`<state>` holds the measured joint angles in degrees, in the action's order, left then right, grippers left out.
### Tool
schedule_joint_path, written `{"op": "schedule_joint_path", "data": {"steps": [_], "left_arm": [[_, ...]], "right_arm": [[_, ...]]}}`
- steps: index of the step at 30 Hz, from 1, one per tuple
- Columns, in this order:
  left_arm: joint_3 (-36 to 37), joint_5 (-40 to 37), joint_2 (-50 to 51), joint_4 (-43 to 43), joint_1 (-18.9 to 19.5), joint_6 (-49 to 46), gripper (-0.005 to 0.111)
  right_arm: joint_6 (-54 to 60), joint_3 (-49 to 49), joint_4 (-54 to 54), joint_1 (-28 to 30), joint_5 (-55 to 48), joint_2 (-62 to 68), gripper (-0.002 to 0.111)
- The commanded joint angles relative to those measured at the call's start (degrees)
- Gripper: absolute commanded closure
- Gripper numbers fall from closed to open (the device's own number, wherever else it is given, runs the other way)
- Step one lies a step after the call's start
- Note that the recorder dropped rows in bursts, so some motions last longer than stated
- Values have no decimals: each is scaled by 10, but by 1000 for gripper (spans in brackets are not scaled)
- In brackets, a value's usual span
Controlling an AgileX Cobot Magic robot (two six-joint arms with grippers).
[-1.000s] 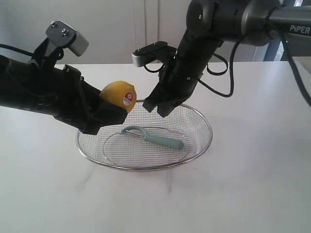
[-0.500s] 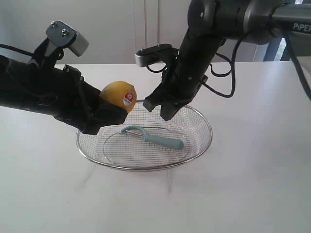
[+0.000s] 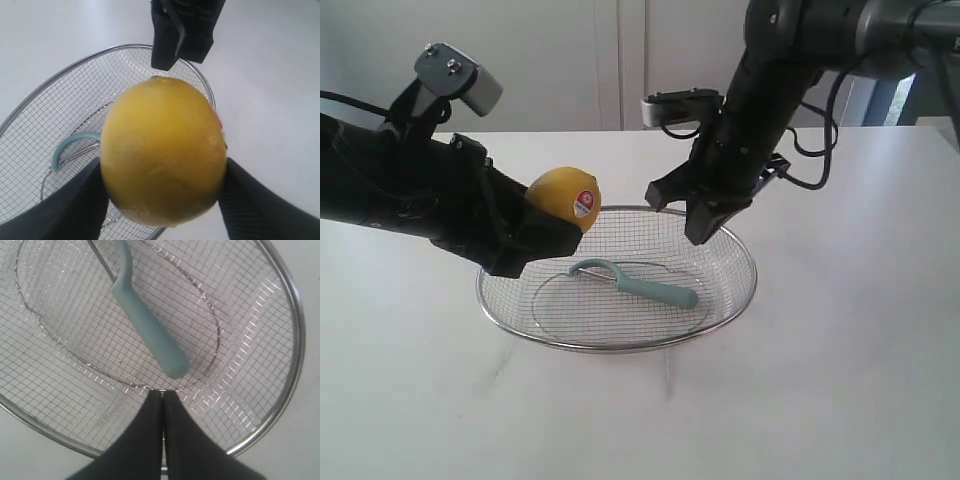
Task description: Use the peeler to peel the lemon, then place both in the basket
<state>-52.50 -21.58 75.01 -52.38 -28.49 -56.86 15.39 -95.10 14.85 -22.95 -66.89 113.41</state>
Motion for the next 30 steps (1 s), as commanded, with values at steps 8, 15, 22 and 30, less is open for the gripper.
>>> {"op": "schedule_joint_path", "data": {"steps": [8, 15, 22, 30], "left_arm": [[-3, -8, -7, -15, -3, -1, 107], [-3, -8, -7, -15, -3, -1, 107], [-3, -8, -7, -15, -3, -1, 107], [-3, -8, -7, -15, -3, -1, 107]], "right_arm": [[-39, -1, 1, 64, -31, -40, 108], [-71, -1, -4, 109, -31, -58, 108], [-78, -1, -6, 156, -31, -63, 108], [-100, -1, -23, 199, -31, -67, 108]]}}
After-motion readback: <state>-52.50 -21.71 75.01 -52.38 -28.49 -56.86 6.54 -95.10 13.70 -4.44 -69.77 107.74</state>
